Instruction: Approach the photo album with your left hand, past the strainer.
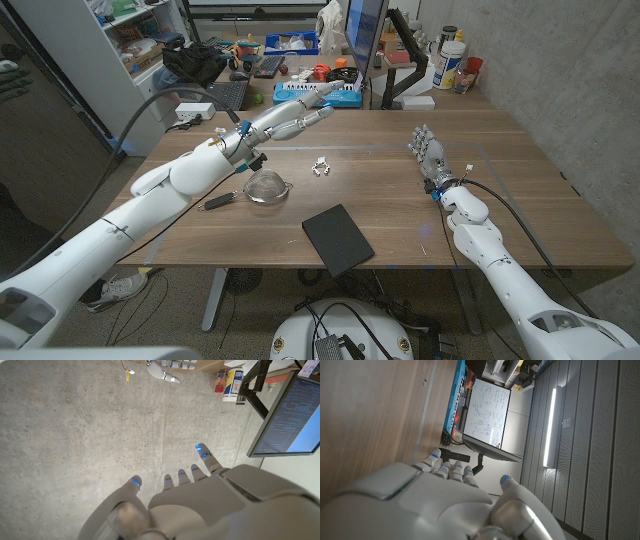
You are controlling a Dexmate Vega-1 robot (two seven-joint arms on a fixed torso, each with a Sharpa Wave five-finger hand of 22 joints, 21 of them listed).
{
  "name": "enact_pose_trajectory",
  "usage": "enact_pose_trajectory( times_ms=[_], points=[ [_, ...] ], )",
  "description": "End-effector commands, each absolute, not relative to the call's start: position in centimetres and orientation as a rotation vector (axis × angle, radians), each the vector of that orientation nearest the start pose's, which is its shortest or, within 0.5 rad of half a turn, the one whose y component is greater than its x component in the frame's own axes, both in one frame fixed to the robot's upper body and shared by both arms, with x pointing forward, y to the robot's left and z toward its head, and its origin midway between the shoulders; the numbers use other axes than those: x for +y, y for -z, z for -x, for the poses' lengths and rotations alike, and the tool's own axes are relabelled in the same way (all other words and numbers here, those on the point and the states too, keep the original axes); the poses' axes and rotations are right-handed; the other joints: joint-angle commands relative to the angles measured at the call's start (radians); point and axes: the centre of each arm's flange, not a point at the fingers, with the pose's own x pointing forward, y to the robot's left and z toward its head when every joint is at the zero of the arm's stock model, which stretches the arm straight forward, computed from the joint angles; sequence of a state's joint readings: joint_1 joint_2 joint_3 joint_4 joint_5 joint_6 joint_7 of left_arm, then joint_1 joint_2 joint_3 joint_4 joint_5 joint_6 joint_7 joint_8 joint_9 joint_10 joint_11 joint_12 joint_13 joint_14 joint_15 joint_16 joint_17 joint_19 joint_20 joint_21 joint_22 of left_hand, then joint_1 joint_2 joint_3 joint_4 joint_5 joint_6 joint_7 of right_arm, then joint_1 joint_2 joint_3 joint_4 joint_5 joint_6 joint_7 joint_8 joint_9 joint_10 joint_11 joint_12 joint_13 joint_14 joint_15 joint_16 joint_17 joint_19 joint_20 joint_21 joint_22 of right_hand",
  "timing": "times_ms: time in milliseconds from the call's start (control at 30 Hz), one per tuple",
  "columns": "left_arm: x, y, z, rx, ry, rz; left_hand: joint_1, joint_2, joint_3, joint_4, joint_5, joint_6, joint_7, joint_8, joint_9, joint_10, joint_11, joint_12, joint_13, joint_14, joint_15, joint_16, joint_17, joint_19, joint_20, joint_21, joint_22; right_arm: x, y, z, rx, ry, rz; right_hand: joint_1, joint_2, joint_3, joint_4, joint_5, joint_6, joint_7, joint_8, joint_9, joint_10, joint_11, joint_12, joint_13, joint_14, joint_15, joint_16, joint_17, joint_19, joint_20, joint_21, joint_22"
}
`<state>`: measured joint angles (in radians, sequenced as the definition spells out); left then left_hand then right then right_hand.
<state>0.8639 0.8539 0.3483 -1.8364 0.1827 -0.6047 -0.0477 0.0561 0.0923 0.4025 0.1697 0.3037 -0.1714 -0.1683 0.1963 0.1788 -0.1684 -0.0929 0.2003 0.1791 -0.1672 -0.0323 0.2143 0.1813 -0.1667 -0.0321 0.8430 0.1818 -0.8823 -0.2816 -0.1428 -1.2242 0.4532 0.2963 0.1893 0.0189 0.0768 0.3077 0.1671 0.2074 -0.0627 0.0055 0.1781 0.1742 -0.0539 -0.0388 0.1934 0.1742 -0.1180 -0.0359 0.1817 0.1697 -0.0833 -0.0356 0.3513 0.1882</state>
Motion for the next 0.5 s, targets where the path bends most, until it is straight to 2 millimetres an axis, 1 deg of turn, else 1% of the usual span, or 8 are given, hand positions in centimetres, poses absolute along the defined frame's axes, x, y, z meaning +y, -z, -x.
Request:
enact_pose_trajectory(
  times_ms=[33,200,267,367,500],
  points=[
    [19.29,-8.2,-47.07,-1.294,0.477,-1.184,0.013,0.045,-0.003,-0.005,0.005,-0.073,-0.004,-0.005,0.004,-0.089,-0.007,-0.005,0.003,-0.167,-0.065,-0.003,0.004,-0.309,-0.03,-0.002,0.002,-27.98,4.75,-65.93,-0.619,-0.221,-0.085,0.001,0.093,-0.003,-0.001,0.007,-0.006,-0.001,0.008,0.005,-0.005,0.0,0.004,0.003,-0.002,-0.015,0.004,0.004,0.006,-0.065,-0.004,0.002],
    [19.14,-8.15,-46.81,-1.305,0.473,-1.222,0.013,0.044,-0.004,-0.005,0.005,-0.074,-0.008,-0.005,0.004,-0.089,-0.008,-0.005,0.003,-0.166,-0.065,-0.004,0.004,-0.309,-0.026,-0.004,0.002,-27.9,4.71,-66.0,-0.619,-0.223,-0.083,0.001,0.093,-0.003,-0.001,0.007,-0.006,-0.001,0.008,0.005,-0.005,-0.001,0.004,0.003,-0.002,-0.014,0.004,0.004,0.006,-0.065,-0.005,0.002],
    [19.03,-8.16,-46.73,-1.304,0.48,-1.231,0.014,0.044,-0.004,-0.005,0.006,-0.073,-0.01,-0.005,0.004,-0.086,-0.009,-0.004,0.003,-0.163,-0.066,-0.003,0.004,-0.306,-0.016,-0.004,0.002,-27.86,4.69,-66.03,-0.62,-0.224,-0.083,0.001,0.093,-0.003,-0.001,0.007,-0.007,-0.001,0.008,0.005,-0.006,-0.001,0.004,0.003,-0.002,-0.015,0.004,0.004,0.006,-0.065,-0.005,0.002],
    [18.76,-8.13,-46.64,-1.303,0.491,-1.256,0.014,0.043,-0.005,-0.005,0.006,-0.073,-0.014,-0.006,0.004,-0.085,-0.009,-0.004,0.003,-0.161,-0.065,-0.003,0.004,-0.305,-0.012,-0.004,0.002,-27.81,4.72,-66.08,-0.62,-0.226,-0.082,0.001,0.093,-0.003,-0.001,0.008,-0.007,-0.001,0.008,0.005,-0.005,0.0,0.004,0.003,-0.002,-0.015,0.004,0.004,0.006,-0.065,-0.005,0.002],
    [18.37,-8.0,-46.47,-1.305,0.504,-1.278,0.014,0.043,-0.005,-0.005,0.006,-0.074,-0.017,-0.006,0.004,-0.086,-0.01,-0.005,0.003,-0.161,-0.065,-0.003,0.004,-0.305,-0.01,-0.005,0.002,-27.83,4.8,-66.12,-0.619,-0.226,-0.084,0.001,0.093,-0.004,-0.001,0.008,-0.006,-0.002,0.008,0.005,-0.006,-0.001,0.004,0.003,-0.002,-0.016,0.003,0.004,0.007,-0.065,-0.006,0.002]
  ],
)
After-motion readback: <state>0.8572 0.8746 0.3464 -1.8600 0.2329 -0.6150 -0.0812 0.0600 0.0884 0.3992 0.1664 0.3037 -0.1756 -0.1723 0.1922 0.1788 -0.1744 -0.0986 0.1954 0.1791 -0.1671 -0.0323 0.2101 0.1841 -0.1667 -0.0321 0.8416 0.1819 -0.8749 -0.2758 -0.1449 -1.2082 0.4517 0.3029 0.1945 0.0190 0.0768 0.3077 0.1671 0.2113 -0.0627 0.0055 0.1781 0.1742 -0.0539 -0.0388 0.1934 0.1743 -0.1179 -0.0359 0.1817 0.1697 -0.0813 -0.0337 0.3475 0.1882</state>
